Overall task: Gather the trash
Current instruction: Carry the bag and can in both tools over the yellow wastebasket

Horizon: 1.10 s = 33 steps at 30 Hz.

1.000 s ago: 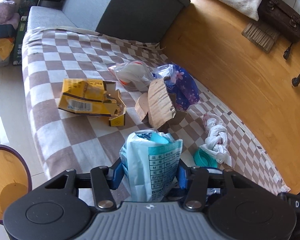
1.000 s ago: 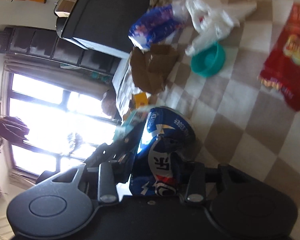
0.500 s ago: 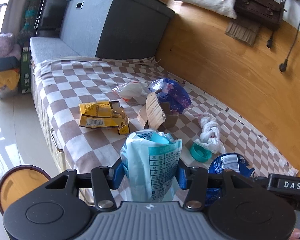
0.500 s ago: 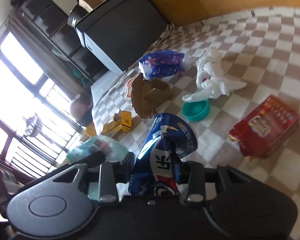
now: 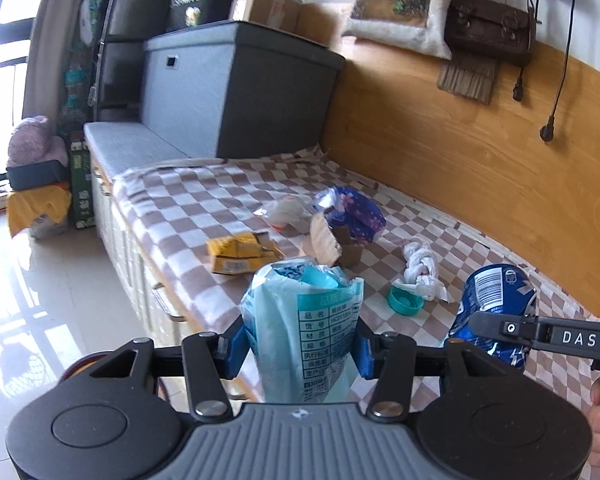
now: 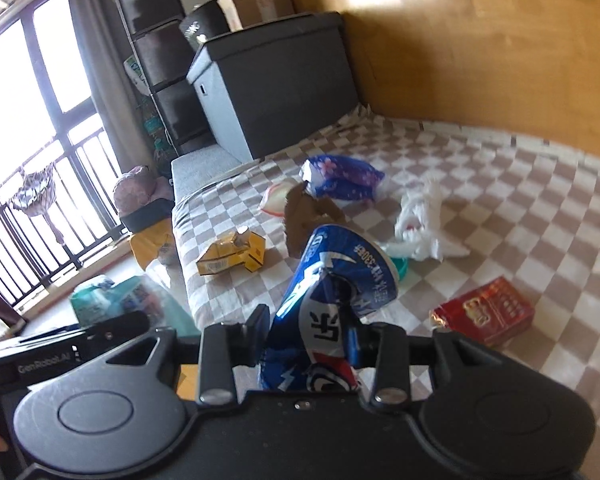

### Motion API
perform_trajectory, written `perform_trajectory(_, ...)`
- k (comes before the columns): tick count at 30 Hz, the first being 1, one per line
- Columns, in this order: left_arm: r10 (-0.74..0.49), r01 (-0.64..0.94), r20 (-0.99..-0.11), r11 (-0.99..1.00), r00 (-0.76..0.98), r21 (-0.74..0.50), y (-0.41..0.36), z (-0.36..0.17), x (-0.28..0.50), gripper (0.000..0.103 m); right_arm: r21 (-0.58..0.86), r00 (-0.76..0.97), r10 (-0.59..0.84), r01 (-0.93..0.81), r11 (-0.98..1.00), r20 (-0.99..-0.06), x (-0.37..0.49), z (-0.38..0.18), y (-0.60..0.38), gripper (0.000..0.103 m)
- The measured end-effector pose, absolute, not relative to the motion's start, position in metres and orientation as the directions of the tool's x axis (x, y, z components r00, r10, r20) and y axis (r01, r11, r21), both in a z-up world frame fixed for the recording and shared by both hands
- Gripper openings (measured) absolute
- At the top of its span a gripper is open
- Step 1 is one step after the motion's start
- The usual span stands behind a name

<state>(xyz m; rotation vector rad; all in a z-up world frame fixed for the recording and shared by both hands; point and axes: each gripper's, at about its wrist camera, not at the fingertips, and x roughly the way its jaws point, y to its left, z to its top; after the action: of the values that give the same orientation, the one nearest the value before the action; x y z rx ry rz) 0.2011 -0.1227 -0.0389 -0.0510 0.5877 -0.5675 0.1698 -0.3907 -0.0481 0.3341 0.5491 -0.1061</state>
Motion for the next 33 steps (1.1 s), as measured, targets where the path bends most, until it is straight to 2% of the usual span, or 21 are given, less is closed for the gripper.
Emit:
perform_trajectory(14,-0.406,0.374,-0.485,0.912,0.774,-0.167,-0.042,-0.002,0.169,0.052,0.167,0.870,0.032,0.059,0.984,-0.493,0.169,-0.012,-0.310,0.038)
perform_trajectory(33,-0.244,0.186,-0.504,0.969,0.829,-0.163,0.050,0.008,0.157,0.052,0.146,0.831,0.206,-0.152,0.978,-0.517,0.188,-0.002,-0.200,0.037)
